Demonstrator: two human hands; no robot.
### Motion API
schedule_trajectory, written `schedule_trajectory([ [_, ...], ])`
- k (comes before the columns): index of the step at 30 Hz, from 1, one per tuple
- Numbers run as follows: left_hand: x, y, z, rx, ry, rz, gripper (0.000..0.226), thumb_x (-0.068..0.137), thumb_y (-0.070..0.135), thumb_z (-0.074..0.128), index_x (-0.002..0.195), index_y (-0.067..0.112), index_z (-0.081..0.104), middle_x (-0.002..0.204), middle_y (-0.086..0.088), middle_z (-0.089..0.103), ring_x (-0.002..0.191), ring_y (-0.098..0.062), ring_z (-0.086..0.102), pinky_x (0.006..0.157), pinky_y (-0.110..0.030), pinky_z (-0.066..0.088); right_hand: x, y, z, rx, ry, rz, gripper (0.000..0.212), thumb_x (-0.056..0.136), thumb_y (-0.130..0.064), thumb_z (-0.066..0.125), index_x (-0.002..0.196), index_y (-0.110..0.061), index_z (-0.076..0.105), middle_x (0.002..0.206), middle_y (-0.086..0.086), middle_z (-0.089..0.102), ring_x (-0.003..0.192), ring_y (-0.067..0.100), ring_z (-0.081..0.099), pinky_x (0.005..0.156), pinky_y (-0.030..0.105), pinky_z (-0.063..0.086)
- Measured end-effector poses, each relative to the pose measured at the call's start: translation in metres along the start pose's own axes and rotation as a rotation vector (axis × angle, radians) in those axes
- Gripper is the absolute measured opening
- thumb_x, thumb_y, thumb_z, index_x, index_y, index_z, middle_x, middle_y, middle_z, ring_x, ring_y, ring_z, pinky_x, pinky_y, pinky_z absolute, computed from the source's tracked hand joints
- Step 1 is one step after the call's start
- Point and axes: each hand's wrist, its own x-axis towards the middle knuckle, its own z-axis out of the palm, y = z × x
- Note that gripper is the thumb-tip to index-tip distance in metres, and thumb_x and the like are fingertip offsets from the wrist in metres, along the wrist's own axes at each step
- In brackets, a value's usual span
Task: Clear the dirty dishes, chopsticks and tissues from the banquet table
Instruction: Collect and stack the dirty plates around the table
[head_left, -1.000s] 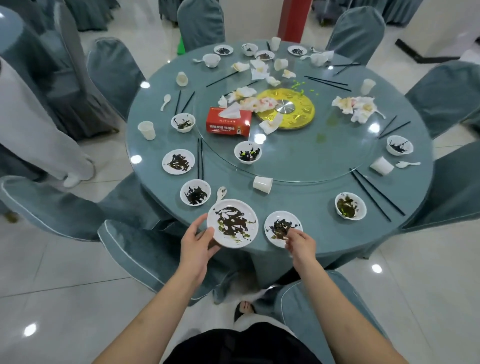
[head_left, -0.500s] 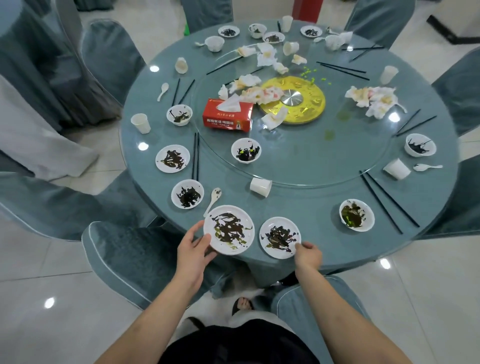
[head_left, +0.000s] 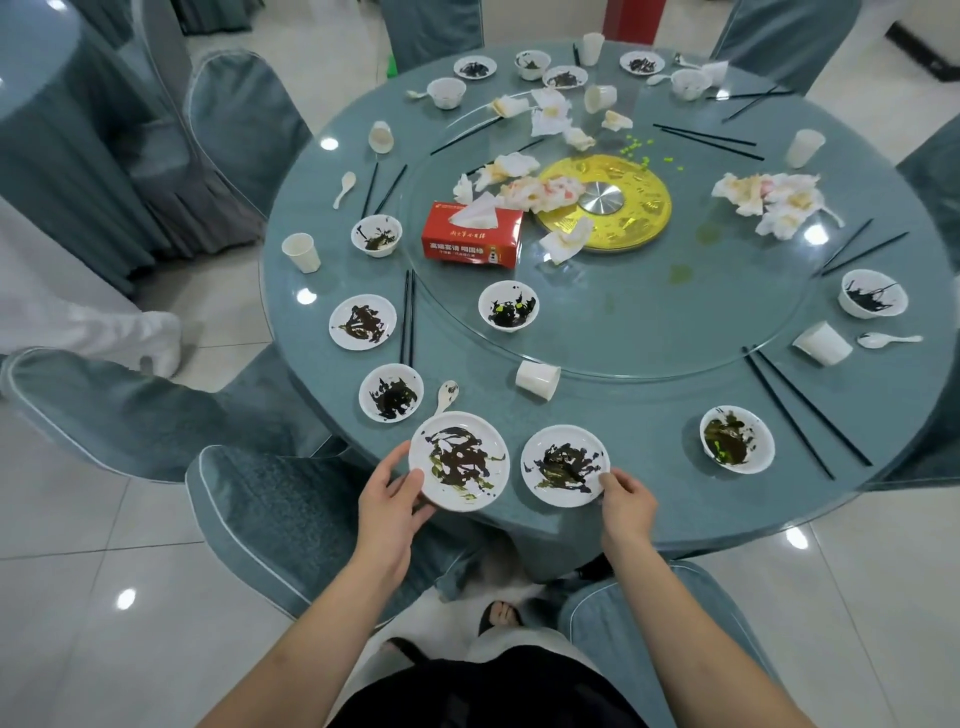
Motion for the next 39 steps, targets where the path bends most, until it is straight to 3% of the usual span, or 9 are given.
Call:
schedule_trajectory([
  [8, -0.01, 0.01, 0.006, 0.01, 0.016, 0.06, 0.04, 0.103, 0.005, 0.056, 0.136, 0.026, 0.059, 0.113, -0.012, 0.075, 0.115, -0.023, 0.069, 0.093, -0.044, 0.059, -0.027, -0.052, 0.02, 0.322, -0.205, -0.063, 0.013, 0.094, 0.0, 0.063, 0.099, -0.01, 0.071, 0.09, 0.006, 0.07, 0.077, 0.015, 0.062, 0.072, 0.03, 0.053],
  [18, -0.023, 0.025, -0.001, -0.013, -0.039, 0.106, 0.038, 0.103, 0.006, 0.057, 0.131, 0.032, 0.062, 0.114, -0.007, 0.076, 0.113, -0.019, 0.07, 0.096, -0.043, 0.057, -0.095, -0.063, 0.058, 0.245, -0.519, -0.071, 0.012, 0.095, 0.002, 0.061, 0.1, -0.003, 0.071, 0.082, 0.01, 0.072, 0.068, 0.018, 0.061, 0.065, 0.03, 0.052],
  [21, -0.021, 0.03, -0.015, -0.014, -0.063, 0.12, 0.039, 0.103, 0.006, 0.056, 0.13, 0.032, 0.062, 0.113, -0.006, 0.077, 0.112, -0.017, 0.071, 0.093, -0.04, 0.058, -0.112, -0.061, 0.072, 0.21, -0.54, -0.094, 0.01, 0.096, -0.003, 0.063, 0.1, -0.003, 0.073, 0.084, 0.01, 0.073, 0.068, 0.017, 0.063, 0.063, 0.028, 0.052],
  [26, -0.017, 0.041, -0.053, -0.015, -0.084, 0.132, 0.041, 0.103, 0.006, 0.057, 0.136, 0.029, 0.06, 0.113, -0.005, 0.076, 0.113, -0.02, 0.07, 0.095, -0.044, 0.059, -0.151, -0.055, 0.099, 0.226, -0.546, -0.076, 0.01, 0.099, -0.009, 0.064, 0.101, -0.003, 0.072, 0.072, 0.001, 0.071, 0.059, 0.01, 0.06, 0.062, 0.026, 0.051],
  [32, -0.011, 0.063, -0.121, -0.045, -0.111, 0.14, 0.038, 0.102, 0.009, 0.059, 0.135, 0.029, 0.062, 0.117, -0.006, 0.075, 0.116, -0.025, 0.068, 0.095, -0.047, 0.059, -0.21, -0.041, 0.141, 0.25, -0.542, -0.084, 0.013, 0.099, -0.01, 0.064, 0.107, -0.002, 0.072, 0.086, 0.009, 0.074, 0.072, 0.017, 0.063, 0.072, 0.033, 0.052],
  [39, -0.006, 0.086, -0.206, -0.07, -0.125, 0.133, 0.034, 0.104, 0.009, 0.056, 0.126, 0.033, 0.066, 0.118, -0.002, 0.075, 0.116, -0.022, 0.069, 0.094, -0.047, 0.059, -0.279, -0.025, 0.197, 0.263, -0.51, -0.13, 0.01, 0.095, -0.006, 0.068, 0.104, -0.005, 0.072, 0.084, 0.006, 0.075, 0.067, 0.014, 0.064, 0.064, 0.026, 0.055],
])
